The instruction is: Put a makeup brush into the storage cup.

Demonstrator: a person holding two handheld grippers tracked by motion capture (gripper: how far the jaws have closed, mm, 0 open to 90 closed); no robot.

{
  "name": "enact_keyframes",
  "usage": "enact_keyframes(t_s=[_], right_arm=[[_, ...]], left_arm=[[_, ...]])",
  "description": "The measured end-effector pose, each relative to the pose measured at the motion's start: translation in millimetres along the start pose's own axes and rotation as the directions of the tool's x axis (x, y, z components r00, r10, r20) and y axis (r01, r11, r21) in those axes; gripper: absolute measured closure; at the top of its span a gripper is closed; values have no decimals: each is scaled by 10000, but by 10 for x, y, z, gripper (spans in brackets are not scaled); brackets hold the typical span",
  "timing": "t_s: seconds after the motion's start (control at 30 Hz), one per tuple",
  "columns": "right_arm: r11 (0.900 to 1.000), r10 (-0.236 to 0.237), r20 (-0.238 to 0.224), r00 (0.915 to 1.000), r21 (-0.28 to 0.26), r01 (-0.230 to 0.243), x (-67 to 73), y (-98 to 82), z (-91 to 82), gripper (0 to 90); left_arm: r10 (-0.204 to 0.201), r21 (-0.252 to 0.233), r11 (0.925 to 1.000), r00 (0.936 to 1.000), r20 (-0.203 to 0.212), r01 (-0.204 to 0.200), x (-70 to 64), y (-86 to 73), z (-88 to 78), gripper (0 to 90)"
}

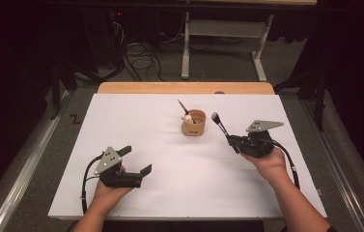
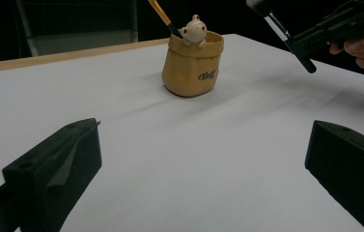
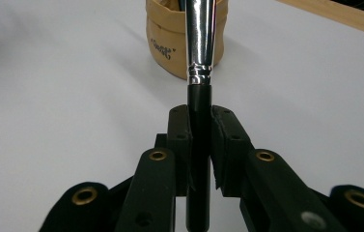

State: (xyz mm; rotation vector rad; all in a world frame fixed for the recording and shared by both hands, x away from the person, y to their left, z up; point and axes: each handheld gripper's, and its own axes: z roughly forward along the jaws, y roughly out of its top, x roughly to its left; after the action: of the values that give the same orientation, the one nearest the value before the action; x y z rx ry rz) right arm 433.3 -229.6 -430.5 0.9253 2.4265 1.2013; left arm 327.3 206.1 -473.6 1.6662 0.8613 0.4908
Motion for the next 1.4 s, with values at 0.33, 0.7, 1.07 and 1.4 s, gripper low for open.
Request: enact_keyframes(t_s=[0.33,0.7,1.07,1.4], right_arm=[[9971,-127,42,9999,-749,130,47,40,14,802],[9831,-4,119,9999,-1833,26,97,82,43,802],[9587,132,176,9998,-2842,-76,120,101,99,802],[9363,337,140,9993,-3501,-267,149,113,179,801]], left_arm=[[3,4,10000,10000,1,-3,1,0,0,0],[-4,-12,10000,10000,17,4,-2,1,-5,0],[7,-45,10000,10000,33,-6,-1,4,-11,0],[8,-81,10000,10000,51,-8,0,6,-17,0]])
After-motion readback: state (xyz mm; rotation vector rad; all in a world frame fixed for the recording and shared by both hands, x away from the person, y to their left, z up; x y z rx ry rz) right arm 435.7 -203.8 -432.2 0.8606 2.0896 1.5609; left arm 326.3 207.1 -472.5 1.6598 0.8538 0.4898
